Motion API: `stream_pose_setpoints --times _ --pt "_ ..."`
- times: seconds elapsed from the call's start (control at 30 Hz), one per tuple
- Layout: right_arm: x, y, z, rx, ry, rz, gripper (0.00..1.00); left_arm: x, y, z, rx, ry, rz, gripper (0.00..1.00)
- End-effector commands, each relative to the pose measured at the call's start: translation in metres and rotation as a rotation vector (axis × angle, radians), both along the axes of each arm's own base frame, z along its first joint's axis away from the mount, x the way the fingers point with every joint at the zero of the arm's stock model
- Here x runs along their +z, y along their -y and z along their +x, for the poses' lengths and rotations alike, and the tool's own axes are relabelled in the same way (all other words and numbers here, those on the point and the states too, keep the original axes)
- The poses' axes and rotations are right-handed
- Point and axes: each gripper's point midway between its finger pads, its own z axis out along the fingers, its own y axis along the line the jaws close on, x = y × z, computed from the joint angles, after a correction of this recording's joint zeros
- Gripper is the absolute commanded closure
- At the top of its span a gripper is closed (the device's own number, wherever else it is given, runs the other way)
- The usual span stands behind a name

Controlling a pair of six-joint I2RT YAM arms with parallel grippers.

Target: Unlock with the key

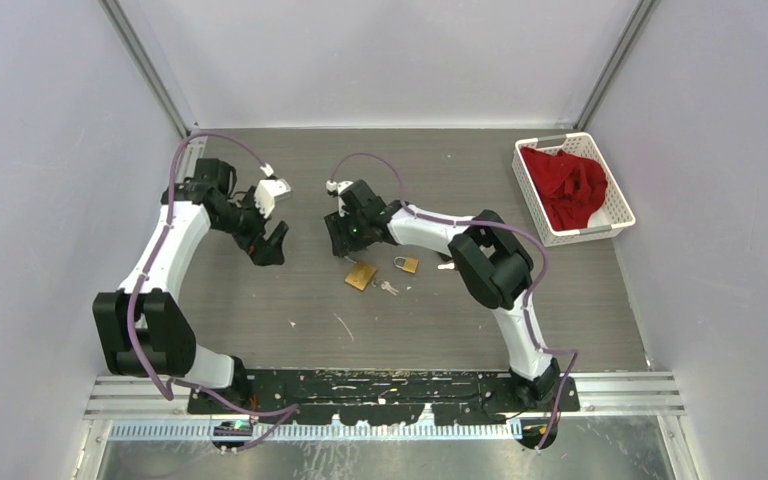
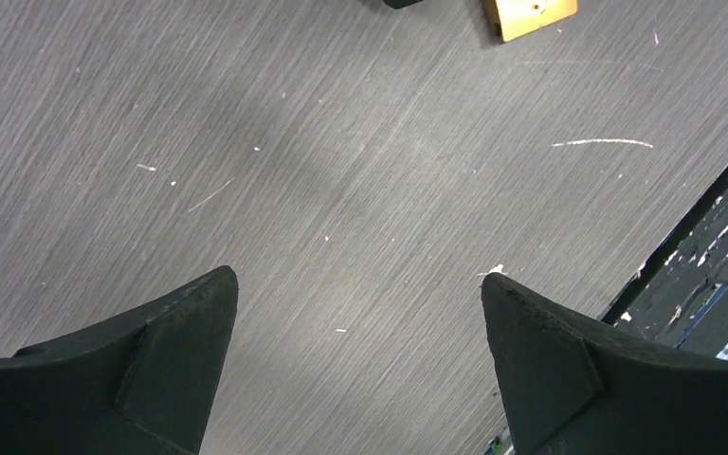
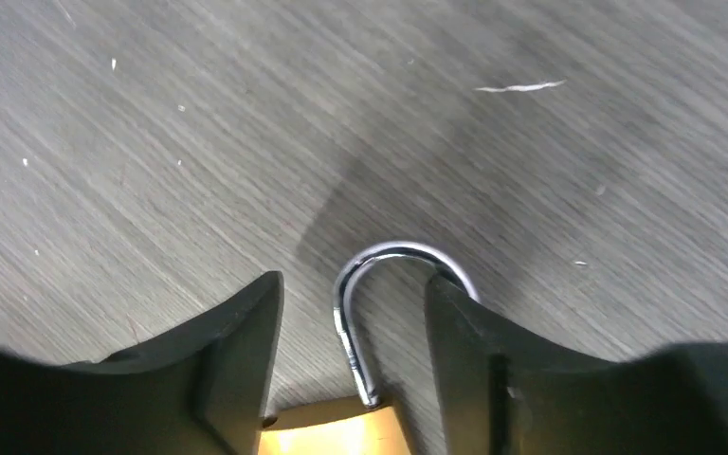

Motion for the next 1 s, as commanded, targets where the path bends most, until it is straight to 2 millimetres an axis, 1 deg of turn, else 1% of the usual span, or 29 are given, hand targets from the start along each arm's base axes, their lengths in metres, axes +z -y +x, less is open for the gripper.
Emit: stream_pose_setpoints --times 0.0,0.03,0.1,0.13,0.17,0.27,0.33,0.37,0.43,0.47,0.5,0.53,0.6,0.63,0.67,0.7,0.73,0.77,0.8,0.83,0.9,0.97 --pt "0.045 0.004 0.01 -0.009 0.101 0.023 0.18 0.017 0.001 0.015 0.09 0.057 -0.064 0.01" --pt "0.059 0.007 0.011 -0.022 0.126 0.04 0.01 0.017 0.002 0.018 0.124 0.055 -0.083 0.01" --pt "0.085 0.017 0.012 -0.06 0.164 0.073 0.0 0.02 0.002 0.024 0.19 0.066 -0.116 0.01" --pt "0.106 0.025 0.014 -0.09 0.2 0.109 0.0 0.021 0.001 0.032 0.229 0.09 -0.135 0.01" --pt "0.12 0.034 0.016 -0.126 0.23 0.13 0.0 0.023 0.001 0.038 0.265 0.108 -0.155 0.01" --pt "0.148 0.076 0.023 -0.266 0.309 0.179 0.0 0.022 -0.001 0.051 0.344 0.158 -0.21 0.01" --pt "0.158 0.113 0.026 -0.369 0.361 0.208 0.0 0.015 -0.001 0.056 0.378 0.187 -0.232 0.01" --pt "0.155 0.141 0.028 -0.447 0.379 0.195 0.0 0.01 -0.002 0.059 0.4 0.197 -0.241 0.01" --pt "0.153 0.197 0.029 -0.614 0.45 0.172 0.0 0.001 -0.005 0.068 0.454 0.231 -0.262 0.01" --pt "0.157 0.226 0.027 -0.704 0.511 0.18 0.0 -0.006 -0.007 0.073 0.49 0.24 -0.269 0.01" --pt "0.157 0.258 0.022 -0.793 0.579 0.176 0.0 -0.011 -0.01 0.078 0.524 0.262 -0.279 0.01" --pt "0.161 0.289 0.018 -0.882 0.654 0.173 0.0 -0.02 -0.014 0.082 0.558 0.278 -0.277 0.01" --pt "0.158 0.351 0.0 -1.048 0.798 0.087 0.0 -0.031 -0.021 0.09 0.61 0.337 -0.279 0.01" --pt "0.155 0.376 -0.011 -1.113 0.859 0.029 0.0 -0.037 -0.023 0.091 0.629 0.355 -0.283 0.01" --pt "0.15 0.395 -0.02 -1.158 0.9 -0.027 0.0 -0.039 -0.025 0.094 0.639 0.385 -0.29 0.0" --pt "0.148 0.41 -0.026 -1.205 0.923 -0.062 0.0 -0.043 -0.027 0.095 0.654 0.408 -0.295 0.01" --pt "0.143 0.424 -0.03 -1.241 0.927 -0.098 0.0 -0.051 -0.028 0.093 0.663 0.423 -0.295 0.01" --pt "0.136 0.433 -0.033 -1.259 0.92 -0.126 0.0 -0.05 -0.03 0.097 0.664 0.461 -0.3 0.01" --pt "0.129 0.442 -0.036 -1.28 0.912 -0.14 0.0 -0.059 -0.032 0.095 0.679 0.471 -0.294 0.0" --pt "0.125 0.448 -0.037 -1.302 0.923 -0.132 0.0 -0.063 -0.035 0.097 0.685 0.495 -0.293 0.01" --pt "0.116 0.456 -0.042 -1.31 0.952 -0.106 0.0 -0.064 -0.039 0.101 0.713 0.527 -0.297 0.01" --pt "0.102 0.46 -0.037 -1.293 0.93 -0.116 0.0 -0.071 -0.041 0.102 0.723 0.534 -0.301 0.01"
